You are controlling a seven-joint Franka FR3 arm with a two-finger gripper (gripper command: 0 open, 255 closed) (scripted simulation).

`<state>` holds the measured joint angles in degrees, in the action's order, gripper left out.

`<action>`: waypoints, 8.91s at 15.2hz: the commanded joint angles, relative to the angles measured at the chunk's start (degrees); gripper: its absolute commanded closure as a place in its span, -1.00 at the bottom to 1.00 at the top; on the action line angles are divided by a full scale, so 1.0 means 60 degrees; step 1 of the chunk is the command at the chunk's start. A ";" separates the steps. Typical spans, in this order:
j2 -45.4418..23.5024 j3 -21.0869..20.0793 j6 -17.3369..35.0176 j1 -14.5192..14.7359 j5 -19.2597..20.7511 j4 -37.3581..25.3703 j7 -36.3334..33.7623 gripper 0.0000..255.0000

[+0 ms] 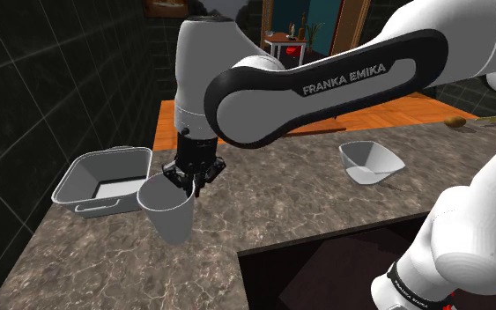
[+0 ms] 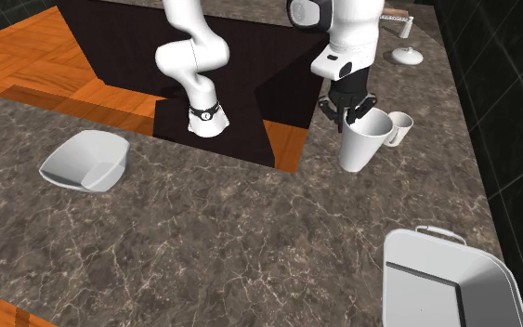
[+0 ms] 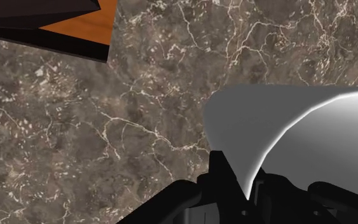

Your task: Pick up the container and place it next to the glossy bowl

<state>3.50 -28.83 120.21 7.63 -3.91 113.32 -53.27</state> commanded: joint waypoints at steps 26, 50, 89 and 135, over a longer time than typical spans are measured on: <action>0.2003 0.1222 -0.2509 -0.0563 -0.0937 -0.0510 0.1856 1.00; 0.4644 0.5661 -0.3579 -0.2091 -0.0309 0.1827 0.7487 1.00; -0.5380 1.1860 -0.7482 -0.7402 -0.4094 -0.9339 1.7470 1.00; -0.5072 1.1688 -0.2037 -0.5959 -0.4053 -0.3278 1.8687 1.00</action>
<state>-26.78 41.41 108.24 -28.15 -28.24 93.45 58.84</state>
